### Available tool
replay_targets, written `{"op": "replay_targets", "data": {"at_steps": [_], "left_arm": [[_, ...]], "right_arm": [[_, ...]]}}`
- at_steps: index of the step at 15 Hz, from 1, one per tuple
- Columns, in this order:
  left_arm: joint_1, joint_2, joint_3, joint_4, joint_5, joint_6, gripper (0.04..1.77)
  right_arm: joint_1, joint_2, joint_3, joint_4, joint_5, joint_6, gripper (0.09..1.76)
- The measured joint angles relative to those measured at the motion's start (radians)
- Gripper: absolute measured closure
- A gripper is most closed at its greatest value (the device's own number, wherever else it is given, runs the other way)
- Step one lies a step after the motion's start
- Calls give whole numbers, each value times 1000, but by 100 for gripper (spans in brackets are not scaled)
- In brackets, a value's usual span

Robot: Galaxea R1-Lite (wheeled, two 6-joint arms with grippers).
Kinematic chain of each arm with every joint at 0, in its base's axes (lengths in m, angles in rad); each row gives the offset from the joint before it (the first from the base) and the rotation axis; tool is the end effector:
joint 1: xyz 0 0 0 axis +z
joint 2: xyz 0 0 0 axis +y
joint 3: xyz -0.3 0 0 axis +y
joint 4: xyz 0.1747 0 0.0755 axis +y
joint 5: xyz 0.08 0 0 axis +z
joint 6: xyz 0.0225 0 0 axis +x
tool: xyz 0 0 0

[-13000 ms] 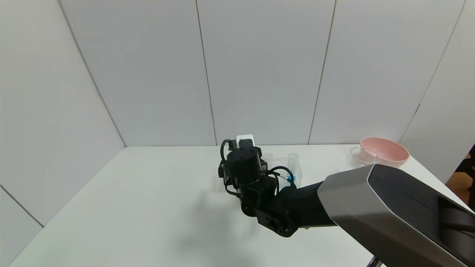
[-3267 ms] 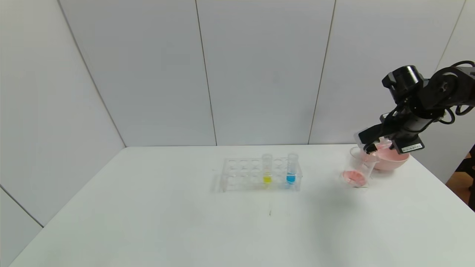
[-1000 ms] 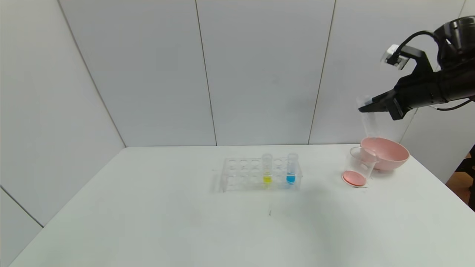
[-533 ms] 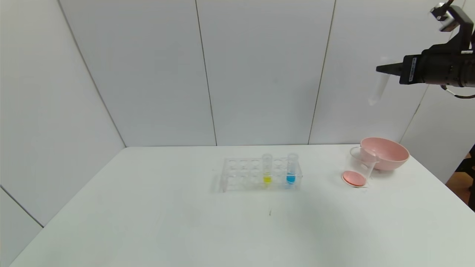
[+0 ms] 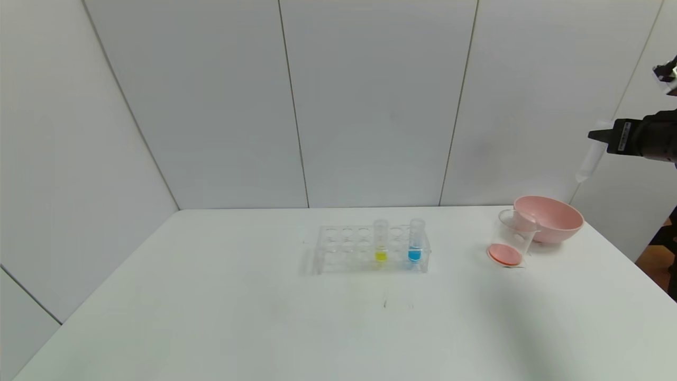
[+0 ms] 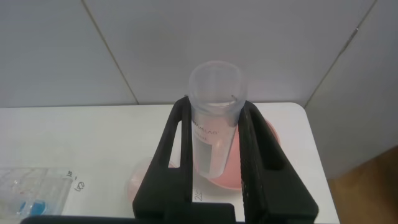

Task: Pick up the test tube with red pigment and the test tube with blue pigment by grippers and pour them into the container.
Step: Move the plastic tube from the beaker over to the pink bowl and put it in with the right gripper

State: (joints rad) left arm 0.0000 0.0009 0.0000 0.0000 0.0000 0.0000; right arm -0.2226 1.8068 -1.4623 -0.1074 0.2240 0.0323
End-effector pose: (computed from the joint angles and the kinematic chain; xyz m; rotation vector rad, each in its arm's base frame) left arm -0.0227 0.0000 0.0755 0.0000 0.0009 0.0000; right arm 0.3514 -0.0744 0.2798 0.0847 0.2312 -0.0023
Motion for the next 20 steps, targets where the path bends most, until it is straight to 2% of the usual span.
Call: {"op": "replay_targets", "data": {"at_steps": [6, 10, 14, 20], "left_arm": [[0, 0, 0, 0, 0, 0, 5], [0, 0, 0, 0, 0, 0, 5], [0, 0, 0, 0, 0, 0, 5], [0, 0, 0, 0, 0, 0, 5]], "right_arm": [[-35, 116, -16, -16, 0, 2, 135], [-37, 236, -64, -140, -3, 8, 135], [-39, 334, -122, -153, -7, 7, 135], [-50, 371, -121, -170, 0, 5, 135]]}}
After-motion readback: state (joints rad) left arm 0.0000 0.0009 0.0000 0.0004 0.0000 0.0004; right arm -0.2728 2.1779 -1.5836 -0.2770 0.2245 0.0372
